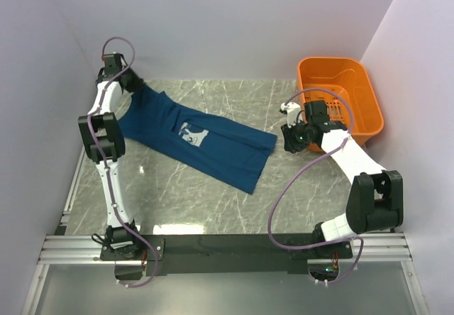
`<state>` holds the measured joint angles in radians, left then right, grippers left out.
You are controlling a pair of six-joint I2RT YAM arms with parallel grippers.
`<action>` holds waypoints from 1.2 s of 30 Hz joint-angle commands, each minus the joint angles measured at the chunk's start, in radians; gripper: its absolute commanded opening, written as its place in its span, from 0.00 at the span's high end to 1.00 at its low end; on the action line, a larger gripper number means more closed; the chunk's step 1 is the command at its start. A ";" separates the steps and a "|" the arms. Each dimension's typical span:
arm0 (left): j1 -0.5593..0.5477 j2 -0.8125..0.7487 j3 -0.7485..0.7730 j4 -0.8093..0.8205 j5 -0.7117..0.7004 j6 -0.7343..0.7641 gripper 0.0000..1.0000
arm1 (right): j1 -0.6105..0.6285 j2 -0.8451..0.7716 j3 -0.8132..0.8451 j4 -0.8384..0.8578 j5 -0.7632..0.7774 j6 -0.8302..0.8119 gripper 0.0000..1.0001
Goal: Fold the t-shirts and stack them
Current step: Fold the tshirt
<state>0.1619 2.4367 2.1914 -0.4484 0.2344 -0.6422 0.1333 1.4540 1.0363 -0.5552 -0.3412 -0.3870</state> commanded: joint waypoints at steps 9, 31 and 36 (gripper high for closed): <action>-0.055 -0.106 0.108 0.181 -0.182 0.079 0.37 | 0.006 -0.020 0.061 0.009 -0.036 -0.007 0.66; 0.269 -1.387 -1.492 0.281 -0.060 -0.047 0.05 | 0.600 0.137 0.028 0.081 0.010 -0.322 0.53; 0.332 -1.285 -1.500 0.341 0.028 -0.045 0.07 | 0.684 0.160 -0.015 0.129 0.083 -0.270 0.53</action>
<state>0.4652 1.1084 0.6678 -0.1951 0.1627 -0.6704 0.7769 1.6207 1.0348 -0.4911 -0.3347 -0.7193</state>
